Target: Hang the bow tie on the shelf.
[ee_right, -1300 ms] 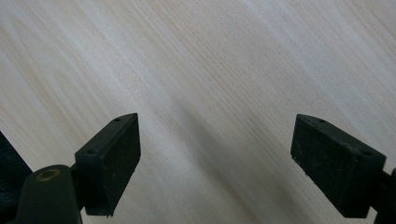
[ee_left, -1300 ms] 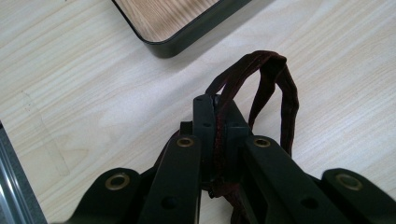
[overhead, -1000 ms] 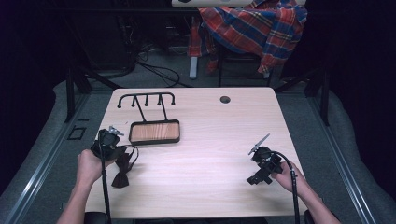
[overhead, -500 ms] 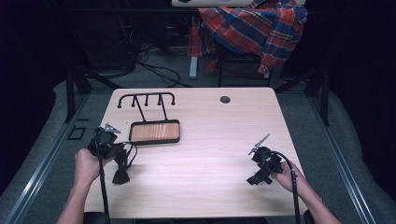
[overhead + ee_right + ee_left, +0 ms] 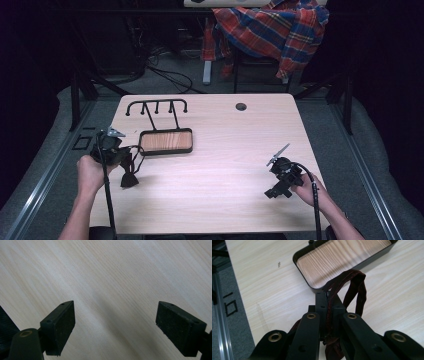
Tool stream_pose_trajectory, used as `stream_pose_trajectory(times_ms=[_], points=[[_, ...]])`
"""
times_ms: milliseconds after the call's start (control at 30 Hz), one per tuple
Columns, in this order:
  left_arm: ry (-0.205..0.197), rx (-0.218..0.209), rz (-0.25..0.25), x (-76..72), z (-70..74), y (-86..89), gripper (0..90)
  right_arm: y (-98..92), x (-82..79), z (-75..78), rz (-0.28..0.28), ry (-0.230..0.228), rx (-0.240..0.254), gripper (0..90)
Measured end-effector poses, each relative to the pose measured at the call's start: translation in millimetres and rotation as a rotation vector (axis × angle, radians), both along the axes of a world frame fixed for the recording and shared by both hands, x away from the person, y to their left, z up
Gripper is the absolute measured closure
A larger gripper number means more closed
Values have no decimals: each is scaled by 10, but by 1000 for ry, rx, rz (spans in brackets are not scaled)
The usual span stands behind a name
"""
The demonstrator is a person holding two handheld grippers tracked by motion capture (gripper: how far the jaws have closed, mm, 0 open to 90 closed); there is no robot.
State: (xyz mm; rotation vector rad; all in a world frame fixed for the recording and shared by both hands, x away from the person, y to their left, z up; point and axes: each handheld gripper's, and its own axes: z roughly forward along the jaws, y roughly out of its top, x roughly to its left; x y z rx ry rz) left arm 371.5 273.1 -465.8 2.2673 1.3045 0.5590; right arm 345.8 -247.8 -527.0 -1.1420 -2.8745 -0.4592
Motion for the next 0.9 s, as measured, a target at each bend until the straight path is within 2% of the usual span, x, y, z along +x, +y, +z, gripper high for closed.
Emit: stream_pose_trajectory(times_ms=[167,367,533,667,733,900], points=[[-23,-16,27,31,55,23,884,-7,6,4,1,9,-3,158],[-29,-8,33,67,87,15,884,-12,8,15,3,-1,-7,158],[-33,-24,33,103,122,20,884,-13,9,15,2,3,-3,158],[-34,-14,33,118,140,31,884,-9,9,15,1,0,-6,158],[-37,-18,38,122,148,49,884,-4,4,12,-3,3,4,158],[-52,-29,55,130,202,92,884,-13,8,18,1,2,-8,158]])
